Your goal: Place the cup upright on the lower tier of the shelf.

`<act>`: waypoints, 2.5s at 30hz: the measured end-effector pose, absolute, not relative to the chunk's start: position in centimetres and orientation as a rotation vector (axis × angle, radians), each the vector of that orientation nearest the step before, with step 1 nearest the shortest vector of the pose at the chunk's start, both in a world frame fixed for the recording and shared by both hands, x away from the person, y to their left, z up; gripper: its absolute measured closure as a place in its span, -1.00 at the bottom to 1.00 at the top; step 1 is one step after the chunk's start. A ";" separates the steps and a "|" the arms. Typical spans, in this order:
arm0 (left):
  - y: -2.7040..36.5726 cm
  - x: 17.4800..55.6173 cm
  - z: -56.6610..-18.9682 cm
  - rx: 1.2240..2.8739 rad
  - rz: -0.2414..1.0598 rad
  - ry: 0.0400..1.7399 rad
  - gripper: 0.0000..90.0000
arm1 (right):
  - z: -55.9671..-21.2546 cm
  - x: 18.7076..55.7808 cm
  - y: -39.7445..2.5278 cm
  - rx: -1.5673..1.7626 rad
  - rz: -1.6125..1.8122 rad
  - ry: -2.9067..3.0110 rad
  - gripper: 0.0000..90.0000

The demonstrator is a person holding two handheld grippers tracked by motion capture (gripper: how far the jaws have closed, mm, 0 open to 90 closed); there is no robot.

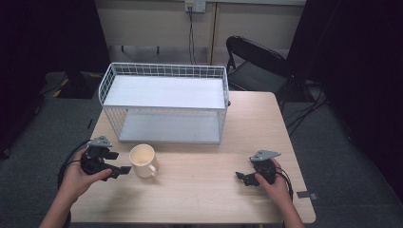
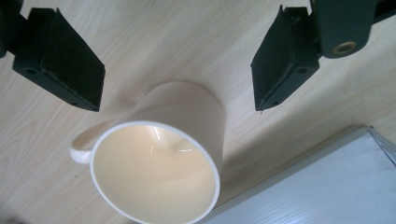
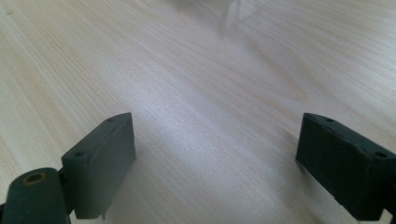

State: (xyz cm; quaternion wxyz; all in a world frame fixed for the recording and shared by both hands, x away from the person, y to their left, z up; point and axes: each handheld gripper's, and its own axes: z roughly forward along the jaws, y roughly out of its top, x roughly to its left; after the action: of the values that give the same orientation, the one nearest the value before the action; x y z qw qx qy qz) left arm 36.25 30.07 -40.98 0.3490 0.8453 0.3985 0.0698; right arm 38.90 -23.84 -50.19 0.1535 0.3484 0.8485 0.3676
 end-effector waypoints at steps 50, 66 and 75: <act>27.2 40.1 -41.0 2.138 0.269 1.168 -0.50 | -50.2 38.9 -23.8 0.999 1.054 2.433 -0.76; 26.8 40.7 -42.5 2.155 0.264 1.195 -0.29 | -50.2 38.9 -23.8 0.999 1.054 2.433 -0.76; 26.6 40.9 -43.0 2.183 0.279 1.208 -0.16 | -50.2 38.9 -23.8 1.000 1.054 2.432 -0.76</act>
State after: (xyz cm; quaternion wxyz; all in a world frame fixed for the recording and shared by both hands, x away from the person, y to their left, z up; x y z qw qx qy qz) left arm 40.90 26.56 -43.04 0.3101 0.8267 0.4574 0.1058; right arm 38.89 -23.84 -50.19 0.1536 0.3486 0.8484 0.3676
